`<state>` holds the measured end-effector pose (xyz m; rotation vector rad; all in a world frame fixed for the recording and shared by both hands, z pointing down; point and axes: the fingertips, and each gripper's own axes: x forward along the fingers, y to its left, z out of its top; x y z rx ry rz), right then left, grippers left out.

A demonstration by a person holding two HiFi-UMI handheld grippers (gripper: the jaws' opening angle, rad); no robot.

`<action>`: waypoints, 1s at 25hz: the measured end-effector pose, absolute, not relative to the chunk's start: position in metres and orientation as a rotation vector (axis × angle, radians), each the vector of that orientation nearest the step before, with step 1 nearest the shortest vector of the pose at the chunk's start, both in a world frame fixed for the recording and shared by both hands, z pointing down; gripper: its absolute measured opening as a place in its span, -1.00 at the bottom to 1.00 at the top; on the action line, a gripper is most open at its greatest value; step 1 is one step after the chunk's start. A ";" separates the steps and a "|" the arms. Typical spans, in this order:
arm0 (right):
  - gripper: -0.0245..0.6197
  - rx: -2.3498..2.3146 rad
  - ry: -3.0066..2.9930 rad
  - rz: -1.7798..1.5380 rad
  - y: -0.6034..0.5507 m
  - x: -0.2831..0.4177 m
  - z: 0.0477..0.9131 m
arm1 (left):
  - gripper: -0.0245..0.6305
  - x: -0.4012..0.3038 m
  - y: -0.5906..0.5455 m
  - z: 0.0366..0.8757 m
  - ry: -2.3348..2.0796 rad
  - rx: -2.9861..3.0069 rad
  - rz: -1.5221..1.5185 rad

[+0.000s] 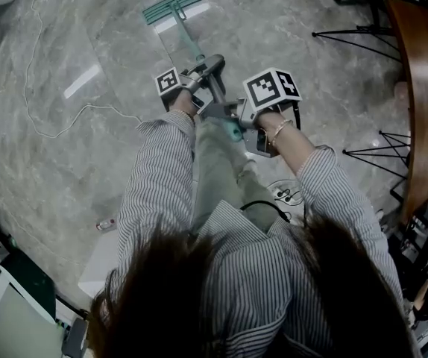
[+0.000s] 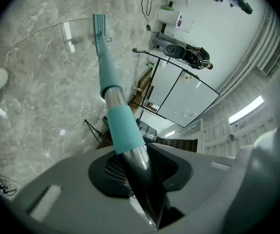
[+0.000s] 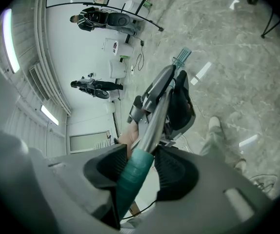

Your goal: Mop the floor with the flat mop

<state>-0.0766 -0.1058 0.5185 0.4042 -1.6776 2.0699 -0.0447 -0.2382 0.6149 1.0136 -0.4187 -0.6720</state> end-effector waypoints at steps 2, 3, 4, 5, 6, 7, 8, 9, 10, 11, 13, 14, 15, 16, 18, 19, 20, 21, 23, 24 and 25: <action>-0.37 0.402 -1.677 2.064 -0.088 -0.068 0.520 | -0.66 -0.037 -0.221 0.616 -0.423 1.013 -0.681; -0.37 0.399 -1.677 2.062 -0.078 -0.063 0.520 | -0.66 -0.033 -0.211 0.617 -0.425 1.013 -0.684; -0.37 0.396 -1.677 2.059 -0.066 -0.058 0.521 | -0.66 -0.028 -0.200 0.618 -0.426 1.014 -0.684; -0.37 0.392 -1.678 2.056 -0.054 -0.052 0.522 | -0.66 -0.022 -0.188 0.619 -0.426 1.016 -0.682; -0.37 0.388 -1.679 2.052 -0.042 -0.046 0.522 | -0.66 -0.015 -0.176 0.620 -0.425 1.017 -0.680; -0.37 0.384 -1.681 2.051 -0.029 -0.039 0.523 | -0.66 -0.009 -0.164 0.620 -0.424 1.018 -0.678; -0.37 0.380 -1.682 2.052 -0.018 -0.033 0.523 | -0.66 -0.002 -0.152 0.619 -0.425 1.018 -0.678; -0.37 0.375 -1.684 2.055 -0.008 -0.027 0.523 | -0.66 0.004 -0.143 0.619 -0.427 1.018 -0.679; -0.37 0.370 -1.685 2.059 -0.001 -0.023 0.524 | -0.66 0.008 -0.136 0.620 -0.430 1.017 -0.679; -0.37 0.366 -1.685 2.062 0.003 -0.019 0.524 | -0.66 0.013 -0.132 0.620 -0.433 1.017 -0.678; -0.37 0.362 -1.686 2.060 0.010 -0.008 0.527 | -0.66 0.022 -0.125 0.623 -0.438 1.018 -0.683; -0.37 0.360 -1.686 2.052 0.020 0.000 0.529 | -0.66 0.030 -0.114 0.624 -0.440 1.017 -0.691; -0.37 0.357 -1.685 2.042 0.038 0.010 0.529 | -0.66 0.038 -0.097 0.625 -0.444 1.014 -0.700; -0.37 0.354 -1.684 2.033 0.061 0.020 0.529 | -0.66 0.047 -0.074 0.624 -0.447 1.011 -0.709; -0.37 0.348 -1.680 2.026 0.106 0.037 0.526 | -0.66 0.063 -0.030 0.622 -0.450 1.006 -0.720; -0.37 0.346 -1.680 2.023 0.122 0.044 0.524 | -0.66 0.070 -0.014 0.621 -0.449 1.003 -0.723; -0.37 0.343 -1.679 2.018 0.133 0.050 0.523 | -0.66 0.076 -0.002 0.620 -0.446 1.001 -0.725; -0.37 0.341 -1.678 2.013 0.143 0.055 0.522 | -0.66 0.082 0.008 0.619 -0.442 0.996 -0.728; -0.37 0.342 -1.669 2.010 0.162 0.063 0.521 | -0.66 0.091 0.026 0.615 -0.428 0.982 -0.736; -0.38 0.346 -1.663 2.016 0.171 0.067 0.519 | -0.71 0.095 0.035 0.614 -0.418 0.974 -0.743; -0.38 0.351 -1.656 2.024 0.179 0.071 0.518 | -0.71 0.099 0.043 0.612 -0.411 0.968 -0.750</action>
